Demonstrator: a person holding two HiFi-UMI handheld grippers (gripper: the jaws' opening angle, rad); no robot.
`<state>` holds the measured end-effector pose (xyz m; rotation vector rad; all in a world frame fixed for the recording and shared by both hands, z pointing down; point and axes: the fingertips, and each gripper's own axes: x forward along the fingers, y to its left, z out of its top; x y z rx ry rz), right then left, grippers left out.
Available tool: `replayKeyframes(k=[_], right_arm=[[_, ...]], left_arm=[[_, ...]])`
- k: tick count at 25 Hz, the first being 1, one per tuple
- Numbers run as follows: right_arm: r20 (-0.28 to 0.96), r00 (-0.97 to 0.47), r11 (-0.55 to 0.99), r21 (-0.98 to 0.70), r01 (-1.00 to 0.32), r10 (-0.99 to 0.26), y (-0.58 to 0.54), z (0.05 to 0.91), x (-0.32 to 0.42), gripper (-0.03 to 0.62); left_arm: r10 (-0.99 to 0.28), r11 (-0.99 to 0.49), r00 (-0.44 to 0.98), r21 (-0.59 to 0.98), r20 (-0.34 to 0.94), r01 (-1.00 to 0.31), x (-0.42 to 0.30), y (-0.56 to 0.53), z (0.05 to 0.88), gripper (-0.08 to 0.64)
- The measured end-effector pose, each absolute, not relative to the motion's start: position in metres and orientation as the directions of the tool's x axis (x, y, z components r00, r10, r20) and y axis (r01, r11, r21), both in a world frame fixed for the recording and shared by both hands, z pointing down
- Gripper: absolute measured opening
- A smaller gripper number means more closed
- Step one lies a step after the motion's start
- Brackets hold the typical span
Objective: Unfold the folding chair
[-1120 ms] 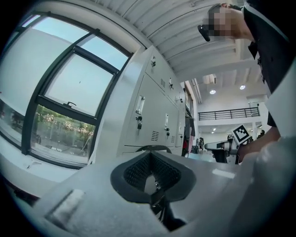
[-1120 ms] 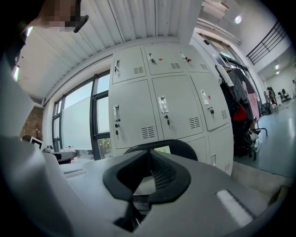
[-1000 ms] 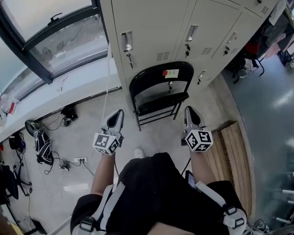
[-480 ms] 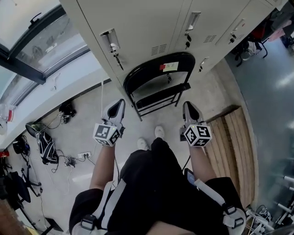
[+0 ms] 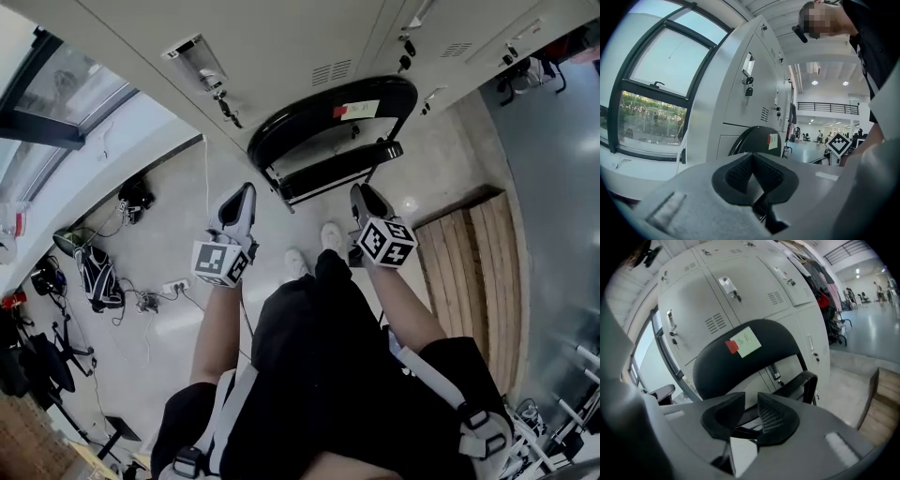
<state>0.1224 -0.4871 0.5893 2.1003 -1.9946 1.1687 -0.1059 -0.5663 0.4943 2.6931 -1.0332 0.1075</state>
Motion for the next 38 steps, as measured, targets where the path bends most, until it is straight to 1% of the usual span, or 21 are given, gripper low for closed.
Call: replayKeyframes(k=[2, 6, 7, 8, 10, 18, 21, 27, 28, 30, 33, 35, 37, 38], right_arm=[[0.558, -0.098, -0.244, -0.506, -0.827, -0.824, -0.492, 0.611, 0.118, 0.082], [0.617, -0.112, -0.307, -0.531, -0.789, -0.779, -0.503, 0.644, 0.112, 0.111], [0.634, -0.111, -0.328, -0.531, -0.781, -0.765, -0.505, 0.651, 0.112, 0.120], [0.653, -0.106, -0.351, -0.529, -0.773, -0.750, -0.506, 0.659, 0.113, 0.130], [0.686, -0.101, -0.394, -0.525, -0.754, -0.721, -0.506, 0.673, 0.115, 0.141], [0.715, -0.122, -0.427, -0.535, -0.729, -0.688, -0.501, 0.694, 0.120, 0.147], [0.717, -0.117, -0.437, -0.536, -0.722, -0.687, -0.502, 0.696, 0.127, 0.146], [0.714, -0.130, -0.434, -0.548, -0.715, -0.688, -0.500, 0.700, 0.128, 0.147], [0.708, -0.144, -0.425, -0.560, -0.711, -0.692, -0.500, 0.701, 0.125, 0.160], [0.692, -0.175, -0.412, -0.593, -0.692, -0.700, -0.503, 0.703, 0.116, 0.209], [0.683, -0.193, -0.464, -0.649, -0.604, -0.705, -0.505, 0.712, 0.105, 0.255], [0.668, -0.175, -0.498, -0.680, -0.539, -0.723, -0.503, 0.715, 0.104, 0.265], [0.648, -0.154, -0.502, -0.700, -0.508, -0.746, -0.501, 0.714, 0.105, 0.277], [0.634, -0.150, -0.496, -0.712, -0.498, -0.759, -0.501, 0.712, 0.104, 0.296]], left_arm=[[-0.641, -0.721, 0.748, 0.198, 0.172, -0.664, -0.104, -0.567, 0.499, 0.002], [-0.654, -0.708, 0.726, 0.164, 0.214, -0.687, -0.103, -0.573, 0.515, 0.002], [-0.659, -0.703, 0.717, 0.152, 0.227, -0.695, -0.102, -0.578, 0.520, 0.032], [-0.663, -0.699, 0.709, 0.142, 0.241, -0.701, -0.102, -0.584, 0.526, 0.086], [-0.663, -0.696, 0.700, 0.127, 0.264, -0.707, -0.098, -0.597, 0.535, 0.136], [-0.636, -0.709, 0.710, 0.135, 0.303, -0.692, -0.079, -0.634, 0.544, 0.231], [-0.610, -0.734, 0.733, 0.134, 0.301, -0.666, -0.071, -0.638, 0.546, 0.241], [-0.615, -0.728, 0.738, 0.160, 0.276, -0.667, -0.070, -0.639, 0.546, 0.239], [-0.611, -0.731, 0.742, 0.163, 0.275, -0.663, -0.070, -0.637, 0.545, 0.239], [-0.599, -0.742, 0.751, 0.162, 0.278, -0.651, -0.069, -0.632, 0.544, 0.239], [-0.578, -0.761, 0.762, 0.144, 0.291, -0.632, -0.068, -0.621, 0.544, 0.238], [-0.576, -0.764, 0.763, 0.138, 0.293, -0.630, -0.069, -0.617, 0.544, 0.239], [-0.573, -0.766, 0.766, 0.142, 0.293, -0.627, -0.071, -0.616, 0.545, 0.239], [-0.564, -0.770, 0.771, 0.149, 0.295, -0.620, -0.070, -0.614, 0.544, 0.239]])
